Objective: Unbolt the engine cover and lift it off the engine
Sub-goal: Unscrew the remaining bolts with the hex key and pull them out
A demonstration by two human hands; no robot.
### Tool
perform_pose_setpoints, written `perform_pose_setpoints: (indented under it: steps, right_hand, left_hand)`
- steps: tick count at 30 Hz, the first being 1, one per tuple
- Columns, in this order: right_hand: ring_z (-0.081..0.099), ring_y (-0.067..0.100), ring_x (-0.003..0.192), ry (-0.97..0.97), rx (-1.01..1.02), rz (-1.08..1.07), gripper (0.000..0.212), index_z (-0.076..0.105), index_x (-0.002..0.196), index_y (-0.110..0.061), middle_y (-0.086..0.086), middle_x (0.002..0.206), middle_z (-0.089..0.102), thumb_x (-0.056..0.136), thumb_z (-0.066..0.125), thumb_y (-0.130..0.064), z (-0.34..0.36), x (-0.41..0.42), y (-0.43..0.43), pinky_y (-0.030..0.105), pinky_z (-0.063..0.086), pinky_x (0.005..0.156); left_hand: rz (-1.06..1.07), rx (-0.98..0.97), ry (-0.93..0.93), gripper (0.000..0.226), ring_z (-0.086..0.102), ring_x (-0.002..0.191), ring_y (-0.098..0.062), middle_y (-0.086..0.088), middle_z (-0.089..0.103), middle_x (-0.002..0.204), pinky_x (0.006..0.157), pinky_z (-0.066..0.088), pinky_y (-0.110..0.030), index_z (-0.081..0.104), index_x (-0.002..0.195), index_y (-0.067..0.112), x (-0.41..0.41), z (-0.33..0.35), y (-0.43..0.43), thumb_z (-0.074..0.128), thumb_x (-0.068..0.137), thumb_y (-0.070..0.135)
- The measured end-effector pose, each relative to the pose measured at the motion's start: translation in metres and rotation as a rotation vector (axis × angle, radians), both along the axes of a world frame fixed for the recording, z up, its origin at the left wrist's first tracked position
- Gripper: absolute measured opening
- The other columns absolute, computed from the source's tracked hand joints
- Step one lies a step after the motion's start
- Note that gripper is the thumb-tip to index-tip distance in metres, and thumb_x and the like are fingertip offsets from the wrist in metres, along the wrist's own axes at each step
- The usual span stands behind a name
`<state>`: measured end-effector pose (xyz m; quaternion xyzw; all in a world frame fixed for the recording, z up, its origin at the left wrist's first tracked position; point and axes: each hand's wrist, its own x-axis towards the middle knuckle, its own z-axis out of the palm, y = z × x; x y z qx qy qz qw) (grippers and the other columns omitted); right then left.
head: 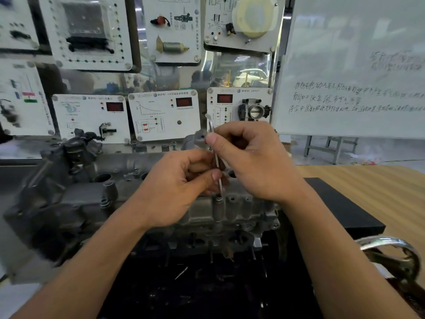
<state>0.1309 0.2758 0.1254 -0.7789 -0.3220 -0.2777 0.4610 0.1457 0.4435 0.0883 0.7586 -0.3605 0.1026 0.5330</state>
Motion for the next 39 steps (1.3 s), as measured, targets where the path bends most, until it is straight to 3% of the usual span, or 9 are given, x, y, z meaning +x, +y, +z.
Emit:
perform_pose_setpoints:
  steps: [5,11,18,23,25,29,31,35,39]
  right_hand:
    - [0.060,0.007,0.057,-0.006,0.197,0.099,0.013,0.074,0.078,-0.005,0.004,0.061,0.066,0.088,0.073,-0.013,-0.012,0.007,0.007,0.021,0.051,0.056]
    - [0.060,0.016,0.048,-0.005,0.288,0.130,0.014,0.074,0.075,-0.002,0.009,0.060,0.068,0.079,0.082,-0.012,-0.007,0.003,0.001,0.026,0.052,0.044]
    - [0.056,0.006,0.050,0.026,0.253,0.157,0.018,0.068,0.070,-0.010,-0.003,0.055,0.061,0.086,0.075,-0.013,-0.009,0.005,-0.001,0.018,0.047,0.049]
    - [0.050,0.008,0.046,0.018,0.139,0.177,0.021,0.070,0.081,-0.002,0.012,0.054,0.055,0.097,0.061,-0.012,-0.008,0.008,-0.010,0.019,0.043,0.043]
    - [0.052,0.004,0.048,-0.004,0.096,0.163,0.019,0.072,0.089,-0.004,0.010,0.058,0.060,0.099,0.058,-0.014,-0.009,0.008,-0.011,0.017,0.044,0.045]
    - [0.060,0.011,0.058,-0.076,0.078,0.131,0.013,0.076,0.087,-0.010,0.005,0.069,0.071,0.092,0.068,-0.019,-0.009,0.011,-0.017,0.020,0.048,0.054]
    - [0.064,0.006,0.060,-0.052,0.129,0.148,0.007,0.078,0.084,-0.013,-0.001,0.070,0.074,0.085,0.076,-0.020,-0.010,0.012,-0.020,0.015,0.049,0.058]
    - [0.061,0.009,0.057,-0.043,0.178,0.165,0.007,0.076,0.078,-0.010,0.009,0.066,0.071,0.081,0.081,-0.015,-0.013,0.014,-0.020,0.018,0.051,0.055]
    - [0.067,0.021,0.061,-0.008,0.157,0.225,0.008,0.075,0.082,-0.009,0.010,0.070,0.071,0.089,0.071,-0.010,-0.013,0.012,-0.019,0.031,0.057,0.057]
  left_hand:
    - [0.025,0.017,-0.098,0.020,0.075,0.087,-0.016,0.001,0.078,0.096,0.077,0.061,-0.028,0.068,0.114,0.010,-0.003,-0.004,0.000,0.058,0.097,0.008]
    - [0.039,0.038,-0.114,0.019,0.075,0.090,-0.018,-0.001,0.078,0.096,0.080,0.062,-0.036,0.069,0.109,0.016,-0.004,-0.006,0.001,0.057,0.094,0.015]
    - [-0.059,0.067,-0.006,0.024,0.072,0.100,-0.021,-0.001,0.076,0.107,0.089,0.059,-0.040,0.069,0.115,0.020,-0.005,0.003,0.000,0.052,0.098,0.015]
    - [0.032,0.068,-0.020,0.021,0.075,0.088,-0.017,-0.002,0.078,0.093,0.080,0.061,-0.037,0.073,0.105,0.015,-0.006,0.003,-0.002,0.053,0.100,0.008]
    - [0.072,0.018,-0.029,0.016,0.076,0.083,-0.020,-0.004,0.078,0.089,0.073,0.062,-0.036,0.073,0.102,0.010,-0.006,0.001,-0.005,0.058,0.097,0.009]
    - [0.162,-0.074,-0.086,0.020,0.073,0.068,-0.025,-0.005,0.076,0.075,0.057,0.058,-0.032,0.072,0.086,0.010,-0.007,-0.001,-0.012,0.071,0.081,0.029]
    - [0.193,-0.098,-0.121,0.029,0.069,0.065,-0.034,-0.011,0.073,0.071,0.057,0.057,-0.040,0.069,0.083,0.004,-0.005,0.000,-0.015,0.074,0.076,0.032]
    - [0.198,-0.101,-0.115,0.034,0.066,0.073,-0.044,-0.021,0.070,0.078,0.067,0.057,-0.053,0.069,0.088,0.002,-0.005,0.000,-0.016,0.078,0.073,0.032]
    - [0.071,-0.009,-0.027,0.019,0.074,0.081,-0.024,-0.005,0.077,0.088,0.070,0.062,-0.033,0.074,0.101,0.023,-0.006,0.003,-0.010,0.066,0.086,0.030]
